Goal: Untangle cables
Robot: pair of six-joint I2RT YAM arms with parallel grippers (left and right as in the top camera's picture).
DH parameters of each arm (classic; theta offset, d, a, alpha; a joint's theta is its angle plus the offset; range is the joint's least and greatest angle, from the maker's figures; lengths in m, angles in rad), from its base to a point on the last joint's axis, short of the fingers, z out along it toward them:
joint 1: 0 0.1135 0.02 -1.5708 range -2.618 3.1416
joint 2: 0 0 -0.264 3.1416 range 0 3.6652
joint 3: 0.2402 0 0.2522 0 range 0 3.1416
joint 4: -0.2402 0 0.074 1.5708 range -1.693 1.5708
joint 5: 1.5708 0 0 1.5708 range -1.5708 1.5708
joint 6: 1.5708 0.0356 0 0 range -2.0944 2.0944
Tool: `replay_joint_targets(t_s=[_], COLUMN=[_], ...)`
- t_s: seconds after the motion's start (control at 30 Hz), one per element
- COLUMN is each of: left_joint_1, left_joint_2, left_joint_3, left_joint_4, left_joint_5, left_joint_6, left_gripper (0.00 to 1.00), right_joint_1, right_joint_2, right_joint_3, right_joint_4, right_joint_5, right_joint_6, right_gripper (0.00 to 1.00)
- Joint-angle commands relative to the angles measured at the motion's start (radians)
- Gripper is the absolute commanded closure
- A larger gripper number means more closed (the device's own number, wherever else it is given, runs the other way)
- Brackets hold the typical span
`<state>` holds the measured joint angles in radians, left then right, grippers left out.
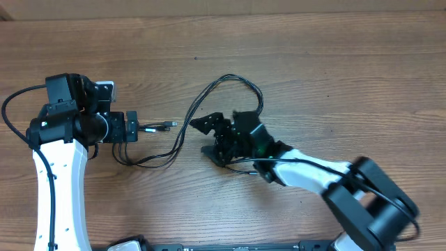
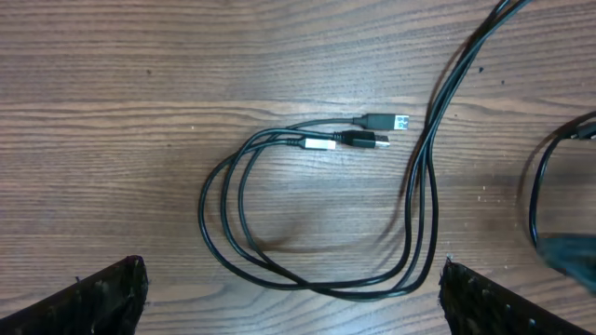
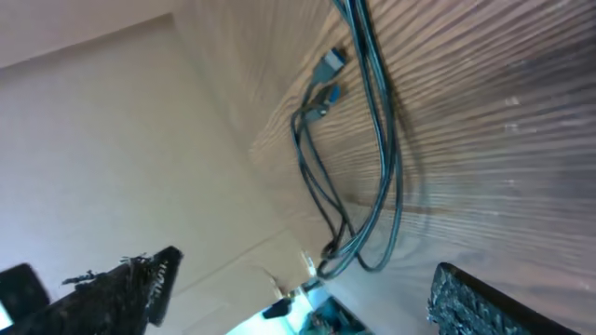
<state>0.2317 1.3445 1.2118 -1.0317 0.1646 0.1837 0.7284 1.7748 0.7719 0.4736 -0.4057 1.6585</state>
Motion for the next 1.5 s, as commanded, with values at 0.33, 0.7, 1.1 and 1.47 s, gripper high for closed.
replay_joint_targets(t_s=[0.33,0.7,1.1,1.47], left_joint_1=[0.010,0.010,0.010,0.010], left_joint_2=[-0.008,-0.008,-0.008,-0.008], left_joint_3=[0.016,0.016,0.016,0.016], left_joint_4=[0.000,0.000,0.000,0.000], left_joint_5=[0.001,0.001,0.001,0.001], left_joint_6=[0.014,0.014,0.014,0.014], left_gripper=[0.00,0.00,0.00,0.00], right_joint_1=[0.077,0.119,0.127,0.154], right_joint_2=[0.053,0.101,0.180,0.252], right_joint_3=[0.015,0.015,0.016,0.090], right_joint_4=[-0.013,0.035,0.169,0.169], right_joint_5=[0.124,0.189,0.180,0.177], right_joint_6=[0.134,0.201,0.223,0.231], right_gripper=[0.23,0.38,0.38,0.42])
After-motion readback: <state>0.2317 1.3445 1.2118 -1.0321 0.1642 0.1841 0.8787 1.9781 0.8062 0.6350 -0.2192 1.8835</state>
